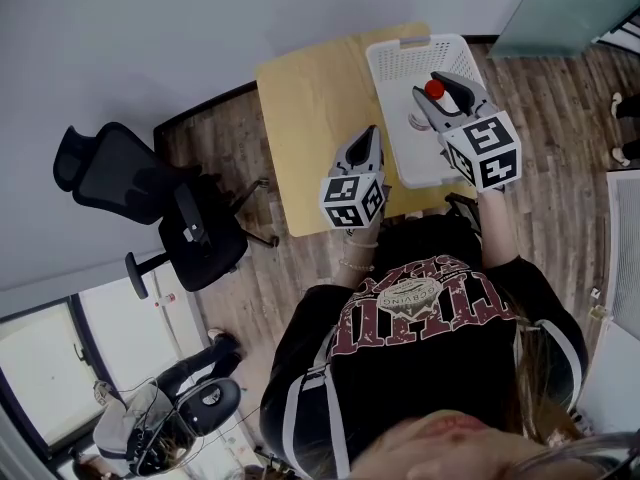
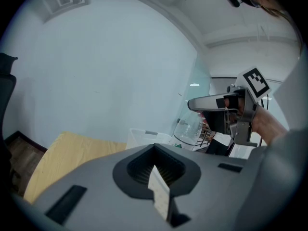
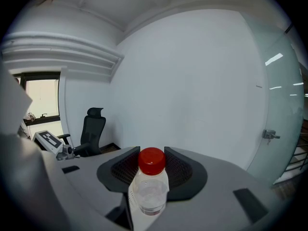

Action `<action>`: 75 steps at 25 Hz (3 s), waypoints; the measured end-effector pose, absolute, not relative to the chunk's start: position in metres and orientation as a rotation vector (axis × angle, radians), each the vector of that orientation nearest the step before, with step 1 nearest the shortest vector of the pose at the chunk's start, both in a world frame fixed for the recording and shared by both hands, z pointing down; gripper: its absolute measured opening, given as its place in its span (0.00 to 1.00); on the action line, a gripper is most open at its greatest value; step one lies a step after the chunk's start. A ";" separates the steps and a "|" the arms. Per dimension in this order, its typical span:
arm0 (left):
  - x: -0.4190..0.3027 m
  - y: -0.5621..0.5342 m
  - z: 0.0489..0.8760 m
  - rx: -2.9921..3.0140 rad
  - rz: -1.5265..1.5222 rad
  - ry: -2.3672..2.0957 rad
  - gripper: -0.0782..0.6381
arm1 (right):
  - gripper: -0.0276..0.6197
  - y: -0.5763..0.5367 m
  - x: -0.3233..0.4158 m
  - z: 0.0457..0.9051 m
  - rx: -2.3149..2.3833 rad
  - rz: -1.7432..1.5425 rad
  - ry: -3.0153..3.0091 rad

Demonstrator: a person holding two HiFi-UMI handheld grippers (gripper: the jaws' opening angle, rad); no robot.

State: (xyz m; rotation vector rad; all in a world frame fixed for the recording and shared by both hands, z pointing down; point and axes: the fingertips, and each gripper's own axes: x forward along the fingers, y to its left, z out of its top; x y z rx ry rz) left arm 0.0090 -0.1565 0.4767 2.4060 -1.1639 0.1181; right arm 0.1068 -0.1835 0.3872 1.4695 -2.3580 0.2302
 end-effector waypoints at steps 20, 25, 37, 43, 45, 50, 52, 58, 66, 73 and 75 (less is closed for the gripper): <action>-0.009 -0.154 0.476 2.379 0.108 -1.218 0.17 | 0.30 -0.180 0.074 0.332 1.397 0.107 -2.499; -0.009 -0.154 0.480 2.373 0.102 -1.232 0.17 | 0.30 -0.178 0.069 0.322 1.371 0.065 -2.529; -0.024 -0.147 0.479 2.336 0.073 -1.298 0.17 | 0.30 -0.175 0.040 0.317 1.256 0.063 -2.622; -0.040 -0.147 0.480 2.311 0.064 -1.338 0.17 | 0.30 -0.179 0.017 0.325 1.184 0.074 -2.650; -0.046 -0.147 0.481 2.302 0.061 -1.354 0.17 | 0.30 -0.180 0.009 0.330 1.160 0.078 -2.654; -0.053 -0.136 0.480 2.285 0.057 -1.391 0.17 | 0.30 -0.172 0.001 0.337 1.112 0.096 -2.667; -0.054 -0.135 0.480 2.277 0.056 -1.402 0.17 | 0.30 -0.173 -0.001 0.341 1.096 0.102 -2.667; -0.059 -0.134 0.485 2.255 0.061 -1.429 0.17 | 0.30 -0.177 -0.006 0.357 1.055 0.124 -2.660; -0.070 -0.132 0.492 2.223 0.063 -1.454 0.17 | 0.30 -0.181 -0.018 0.382 1.010 0.169 -2.638; -0.074 -0.137 0.497 2.206 0.077 -1.468 0.17 | 0.30 -0.191 -0.023 0.406 0.974 0.215 -2.607; -0.074 -0.136 0.499 2.202 0.082 -1.469 0.17 | 0.30 -0.191 -0.024 0.415 0.967 0.230 -2.595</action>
